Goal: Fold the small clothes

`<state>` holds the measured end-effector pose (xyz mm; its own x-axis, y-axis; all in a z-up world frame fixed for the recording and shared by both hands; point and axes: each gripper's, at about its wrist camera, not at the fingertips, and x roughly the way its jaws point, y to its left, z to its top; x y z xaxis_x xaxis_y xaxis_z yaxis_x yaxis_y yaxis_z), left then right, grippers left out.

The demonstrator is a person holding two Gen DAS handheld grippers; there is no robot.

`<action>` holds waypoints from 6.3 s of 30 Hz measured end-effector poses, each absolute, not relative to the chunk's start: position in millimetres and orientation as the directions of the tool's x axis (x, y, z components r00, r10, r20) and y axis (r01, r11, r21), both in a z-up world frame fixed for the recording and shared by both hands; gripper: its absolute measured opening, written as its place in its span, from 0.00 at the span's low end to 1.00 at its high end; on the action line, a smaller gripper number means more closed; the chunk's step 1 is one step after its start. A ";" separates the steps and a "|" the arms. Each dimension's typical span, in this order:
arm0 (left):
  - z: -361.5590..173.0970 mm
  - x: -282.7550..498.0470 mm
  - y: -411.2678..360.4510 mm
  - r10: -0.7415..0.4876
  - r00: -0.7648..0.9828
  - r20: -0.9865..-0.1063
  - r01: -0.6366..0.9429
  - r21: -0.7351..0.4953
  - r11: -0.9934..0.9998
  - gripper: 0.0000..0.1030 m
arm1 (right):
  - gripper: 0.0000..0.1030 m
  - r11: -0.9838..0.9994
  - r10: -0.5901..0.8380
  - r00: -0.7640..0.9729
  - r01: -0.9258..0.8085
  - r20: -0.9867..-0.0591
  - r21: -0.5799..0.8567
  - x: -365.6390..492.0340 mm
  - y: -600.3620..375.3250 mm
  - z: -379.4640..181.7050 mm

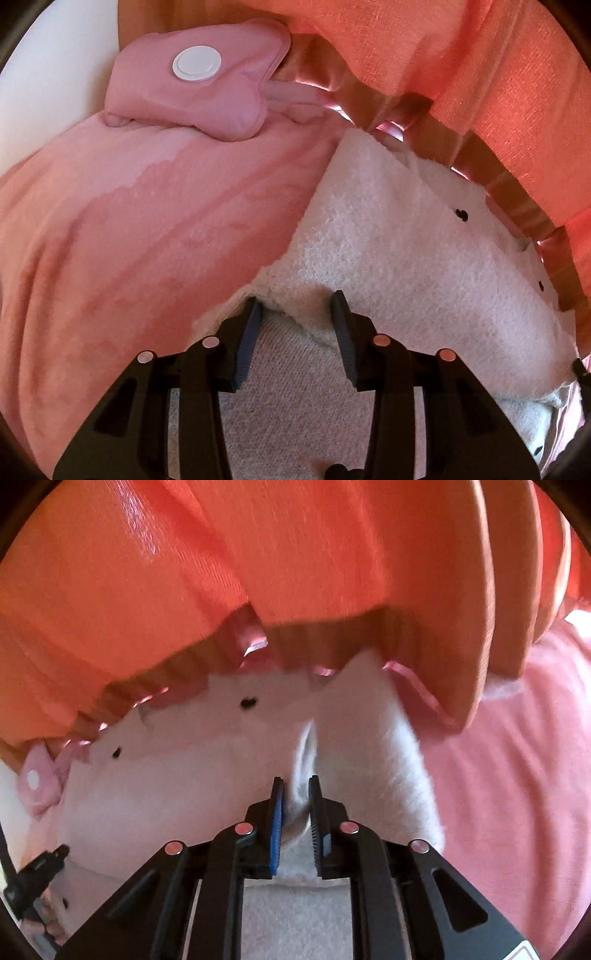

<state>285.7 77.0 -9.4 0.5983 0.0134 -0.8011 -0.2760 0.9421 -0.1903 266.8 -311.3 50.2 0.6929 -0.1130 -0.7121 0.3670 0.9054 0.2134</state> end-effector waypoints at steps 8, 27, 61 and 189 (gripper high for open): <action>10.4 276.6 53.6 0.034 0.600 -0.799 -0.240 -0.139 0.961 0.36 | 0.10 0.966 0.108 0.671 0.103 -0.734 0.236 274.1 -248.2 36.5; 2.9 282.1 47.1 0.079 0.572 -0.816 -0.216 -0.058 0.975 0.43 | 0.04 0.950 -0.090 0.594 0.293 -0.799 0.111 274.5 -304.7 8.9; -7.0 53.3 111.4 -0.197 0.478 -0.856 -0.222 -0.335 0.916 0.91 | 0.72 0.757 0.193 0.487 0.479 -0.852 0.445 -6.2 -299.3 -13.8; 6.7 259.4 39.3 -0.122 0.573 -0.810 -0.054 -0.186 0.981 0.91 | 0.50 0.875 -0.086 0.596 0.428 -0.798 0.226 162.9 -379.8 -2.0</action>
<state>259.4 39.3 6.7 0.5734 -0.1223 -0.8101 -0.0543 0.9810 -0.1865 162.9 -379.8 -2.0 0.5964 -0.0862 -0.7980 0.4284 0.8750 0.2257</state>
